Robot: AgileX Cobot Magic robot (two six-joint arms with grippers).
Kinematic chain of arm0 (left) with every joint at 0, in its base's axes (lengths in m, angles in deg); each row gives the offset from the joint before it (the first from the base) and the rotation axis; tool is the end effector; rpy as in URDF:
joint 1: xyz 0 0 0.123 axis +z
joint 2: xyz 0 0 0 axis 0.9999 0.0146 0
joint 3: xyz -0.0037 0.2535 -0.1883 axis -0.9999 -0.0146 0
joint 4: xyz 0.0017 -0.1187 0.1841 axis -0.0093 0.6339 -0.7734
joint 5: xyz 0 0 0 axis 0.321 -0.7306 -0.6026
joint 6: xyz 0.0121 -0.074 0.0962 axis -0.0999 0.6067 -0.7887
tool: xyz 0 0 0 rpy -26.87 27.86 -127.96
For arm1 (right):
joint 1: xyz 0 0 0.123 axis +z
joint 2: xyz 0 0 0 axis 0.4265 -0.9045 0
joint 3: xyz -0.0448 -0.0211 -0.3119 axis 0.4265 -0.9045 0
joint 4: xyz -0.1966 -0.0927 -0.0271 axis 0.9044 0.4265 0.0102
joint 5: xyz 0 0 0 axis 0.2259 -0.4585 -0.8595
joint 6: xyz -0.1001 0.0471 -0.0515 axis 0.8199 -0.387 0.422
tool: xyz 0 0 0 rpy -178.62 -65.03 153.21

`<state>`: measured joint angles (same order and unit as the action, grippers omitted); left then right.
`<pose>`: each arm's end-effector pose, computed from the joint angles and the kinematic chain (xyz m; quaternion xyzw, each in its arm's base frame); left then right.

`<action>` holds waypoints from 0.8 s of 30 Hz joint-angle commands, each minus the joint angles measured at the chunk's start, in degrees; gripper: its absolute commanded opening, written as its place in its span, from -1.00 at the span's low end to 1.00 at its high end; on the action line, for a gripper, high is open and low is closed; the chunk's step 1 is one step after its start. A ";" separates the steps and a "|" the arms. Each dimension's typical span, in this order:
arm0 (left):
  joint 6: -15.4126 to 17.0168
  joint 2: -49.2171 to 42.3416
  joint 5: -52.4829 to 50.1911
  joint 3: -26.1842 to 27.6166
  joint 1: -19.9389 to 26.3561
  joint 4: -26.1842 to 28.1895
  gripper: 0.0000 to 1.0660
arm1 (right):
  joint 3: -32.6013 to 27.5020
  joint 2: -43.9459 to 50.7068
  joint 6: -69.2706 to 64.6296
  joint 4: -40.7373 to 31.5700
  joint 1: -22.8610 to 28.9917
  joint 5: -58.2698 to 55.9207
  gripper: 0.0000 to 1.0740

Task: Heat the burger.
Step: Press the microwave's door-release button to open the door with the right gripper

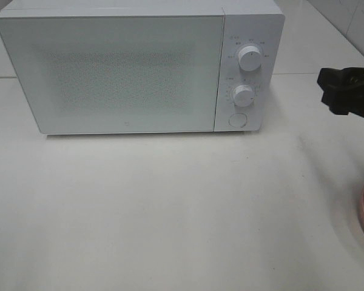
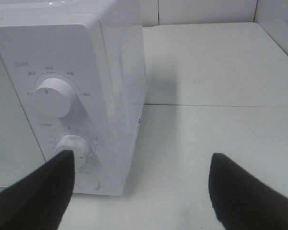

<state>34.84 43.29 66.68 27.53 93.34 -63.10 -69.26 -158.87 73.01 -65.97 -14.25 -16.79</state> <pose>-0.0395 -0.0194 0.2517 -0.0031 0.8469 -0.0427 0.5301 0.2165 0.0332 0.2667 -0.0212 0.7658 0.0588 0.6401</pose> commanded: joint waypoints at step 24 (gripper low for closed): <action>0.11 -0.97 0.11 0.00 0.11 0.29 0.83 | -0.52 -20.97 22.29 -42.63 37.76 32.89 0.40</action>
<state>34.84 43.29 66.68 27.53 93.34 -63.10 -69.83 -179.73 94.38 -107.80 23.28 14.26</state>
